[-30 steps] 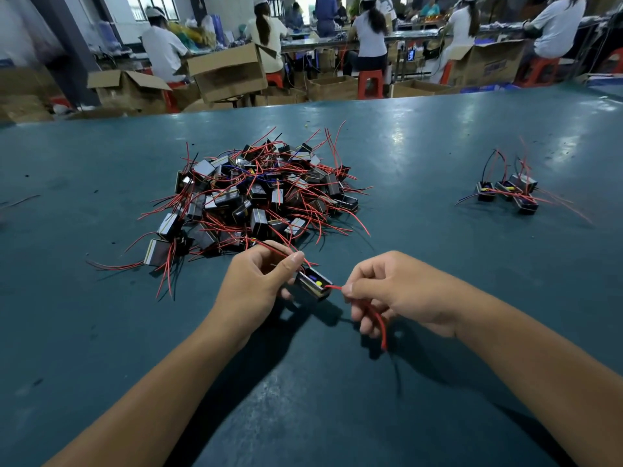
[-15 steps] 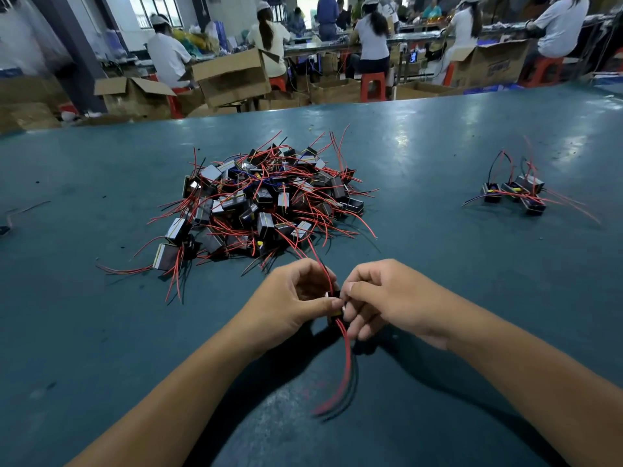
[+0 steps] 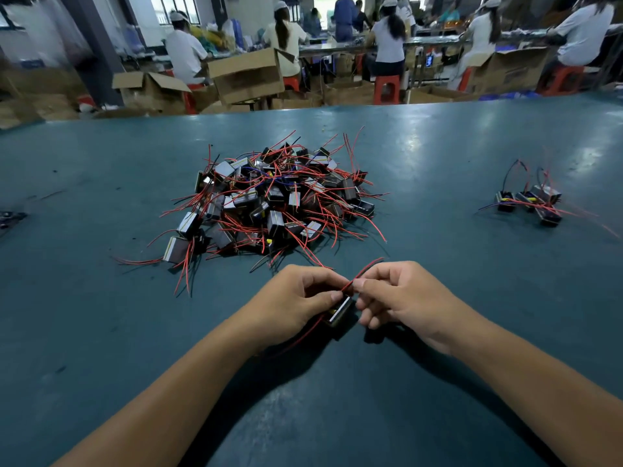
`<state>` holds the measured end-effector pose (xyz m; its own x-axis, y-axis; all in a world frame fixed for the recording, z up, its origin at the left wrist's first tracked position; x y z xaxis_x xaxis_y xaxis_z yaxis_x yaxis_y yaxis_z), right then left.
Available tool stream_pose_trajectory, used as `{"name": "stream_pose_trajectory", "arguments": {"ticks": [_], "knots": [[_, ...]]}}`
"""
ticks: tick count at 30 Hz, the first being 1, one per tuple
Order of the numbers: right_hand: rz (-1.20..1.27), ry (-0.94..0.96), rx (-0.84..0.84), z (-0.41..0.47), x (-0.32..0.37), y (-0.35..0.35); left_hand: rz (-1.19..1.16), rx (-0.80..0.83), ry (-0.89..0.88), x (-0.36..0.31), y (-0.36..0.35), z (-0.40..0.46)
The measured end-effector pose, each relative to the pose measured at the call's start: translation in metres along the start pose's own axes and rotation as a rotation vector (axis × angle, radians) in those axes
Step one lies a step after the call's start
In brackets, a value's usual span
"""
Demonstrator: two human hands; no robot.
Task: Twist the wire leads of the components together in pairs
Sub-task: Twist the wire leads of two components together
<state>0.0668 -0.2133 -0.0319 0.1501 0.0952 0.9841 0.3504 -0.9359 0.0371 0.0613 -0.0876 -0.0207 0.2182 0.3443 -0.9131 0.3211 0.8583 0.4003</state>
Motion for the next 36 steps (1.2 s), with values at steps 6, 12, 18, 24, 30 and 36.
{"name": "stream_pose_trajectory", "arguments": {"ticks": [6,12,18,24,30,36], "knots": [[0.110,-0.026,-0.030,0.003,-0.004,0.006,0.049,-0.007,-0.007,-0.001,0.001,-0.001],[0.106,-0.033,-0.009,0.004,-0.004,0.007,0.161,0.006,-0.035,-0.005,-0.001,-0.002],[0.155,-0.057,0.004,0.005,-0.007,0.009,0.353,-0.054,-0.077,-0.013,0.009,-0.003],[0.274,-0.062,-0.053,0.009,-0.004,0.027,0.502,-0.026,-0.093,-0.022,0.005,-0.002],[0.195,-0.028,-0.009,0.009,-0.005,0.022,0.644,0.003,-0.093,-0.023,0.014,-0.004],[0.114,0.001,0.010,0.010,-0.004,0.020,0.589,-0.259,-0.199,-0.040,0.053,-0.010]]}}
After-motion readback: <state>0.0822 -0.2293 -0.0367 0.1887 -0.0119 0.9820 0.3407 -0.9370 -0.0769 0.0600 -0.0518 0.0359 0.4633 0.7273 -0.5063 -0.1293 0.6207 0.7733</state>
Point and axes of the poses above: each hand's wrist, its own z-axis towards the middle knuckle, its own y-axis out of the back of the hand, x = y × z, the point moved 10 cm from there along z, towards the middle knuckle
